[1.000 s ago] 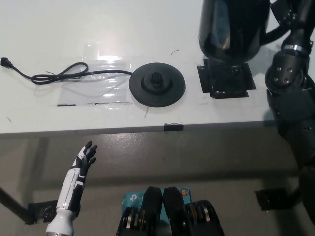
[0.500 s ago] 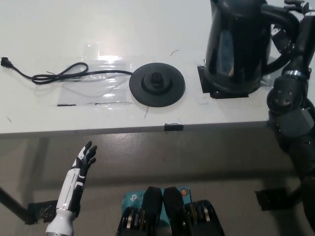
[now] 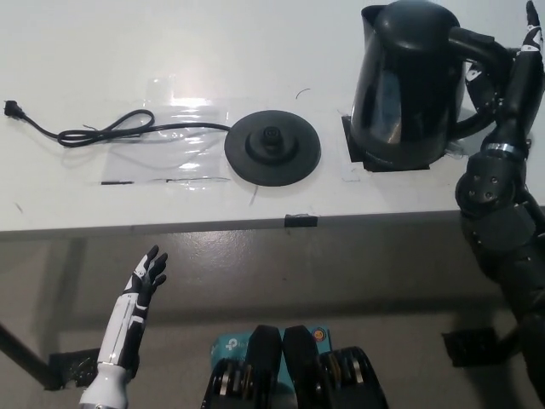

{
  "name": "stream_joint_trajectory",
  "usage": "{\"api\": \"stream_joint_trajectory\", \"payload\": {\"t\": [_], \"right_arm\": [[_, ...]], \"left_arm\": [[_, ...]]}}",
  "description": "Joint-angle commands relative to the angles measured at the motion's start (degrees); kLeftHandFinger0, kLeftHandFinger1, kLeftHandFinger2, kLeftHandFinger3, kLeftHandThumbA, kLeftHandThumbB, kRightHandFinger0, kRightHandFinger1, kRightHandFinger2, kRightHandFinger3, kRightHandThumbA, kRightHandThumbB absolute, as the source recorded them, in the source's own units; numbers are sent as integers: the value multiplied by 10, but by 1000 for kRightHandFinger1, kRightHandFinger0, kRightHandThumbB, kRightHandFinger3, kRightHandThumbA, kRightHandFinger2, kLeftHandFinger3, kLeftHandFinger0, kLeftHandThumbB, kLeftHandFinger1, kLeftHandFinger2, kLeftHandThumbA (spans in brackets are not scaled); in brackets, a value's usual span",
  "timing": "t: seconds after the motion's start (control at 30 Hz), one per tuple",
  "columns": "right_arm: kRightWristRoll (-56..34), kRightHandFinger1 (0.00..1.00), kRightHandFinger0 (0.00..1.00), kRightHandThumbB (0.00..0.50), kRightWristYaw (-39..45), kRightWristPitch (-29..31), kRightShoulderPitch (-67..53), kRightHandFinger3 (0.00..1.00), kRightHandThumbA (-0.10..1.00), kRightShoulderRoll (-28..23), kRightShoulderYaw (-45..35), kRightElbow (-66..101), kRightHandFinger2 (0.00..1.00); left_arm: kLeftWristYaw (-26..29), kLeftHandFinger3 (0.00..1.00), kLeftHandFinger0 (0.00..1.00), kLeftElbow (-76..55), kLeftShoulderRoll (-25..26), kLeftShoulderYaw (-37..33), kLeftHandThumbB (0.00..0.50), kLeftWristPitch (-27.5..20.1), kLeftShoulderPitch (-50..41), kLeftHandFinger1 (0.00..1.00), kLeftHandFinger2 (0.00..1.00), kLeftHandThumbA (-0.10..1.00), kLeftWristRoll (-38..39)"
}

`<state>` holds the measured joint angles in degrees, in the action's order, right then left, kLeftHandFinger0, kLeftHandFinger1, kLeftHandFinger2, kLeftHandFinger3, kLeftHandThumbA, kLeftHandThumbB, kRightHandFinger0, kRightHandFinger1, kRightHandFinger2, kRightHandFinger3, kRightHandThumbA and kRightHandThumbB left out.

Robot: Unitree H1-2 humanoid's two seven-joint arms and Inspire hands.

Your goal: Use the right hand to grab the handle of the kettle from the base and place it on the right side

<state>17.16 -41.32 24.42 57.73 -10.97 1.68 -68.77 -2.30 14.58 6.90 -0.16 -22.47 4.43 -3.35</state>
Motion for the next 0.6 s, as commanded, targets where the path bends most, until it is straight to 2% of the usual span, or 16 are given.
{"api": "stream_joint_trajectory", "payload": {"t": [0.0, 0.03, 0.07, 0.13, 0.17, 0.2, 0.57], "right_arm": [[-39, 1000, 1000, 464, 134, 25, -2, 1000, 502, -36, 8, 51, 1000], [-42, 1000, 1000, 494, 150, 25, -8, 1000, 581, -40, 9, 63, 1000], [-58, 1000, 1000, 500, 186, 25, -20, 1000, 653, -47, 7, 88, 1000], [-68, 1000, 1000, 500, 209, 25, -28, 1000, 699, -54, 6, 108, 1000], [-68, 1000, 1000, 500, 218, 25, -36, 1000, 779, -60, 9, 123, 1000], [-73, 1000, 1000, 500, 226, 25, -42, 1000, 793, -62, 7, 136, 1000], [-142, 1000, 1000, 500, 305, 21, -92, 1000, 736, -77, -21, 238, 1000]], "left_arm": [[-4, 1000, 1000, -10, 4, 0, 500, -16, 2, 1000, 1000, 1000, 5], [-3, 1000, 1000, -10, 4, 0, 500, -16, 2, 1000, 1000, 1000, 5], [-3, 1000, 1000, -11, 4, 0, 500, -18, 0, 1000, 1000, 1000, 3], [-3, 1000, 1000, -11, 4, 0, 500, -13, -1, 1000, 1000, 1000, 5], [-4, 1000, 1000, -11, 4, -1, 500, -15, -1, 1000, 1000, 1000, 4], [-4, 1000, 1000, -12, 4, -1, 500, -14, -3, 1000, 1000, 1000, 4], [-3, 1000, 1000, -13, 1, -1, 500, -15, -1, 1000, 1000, 1000, 6]]}}
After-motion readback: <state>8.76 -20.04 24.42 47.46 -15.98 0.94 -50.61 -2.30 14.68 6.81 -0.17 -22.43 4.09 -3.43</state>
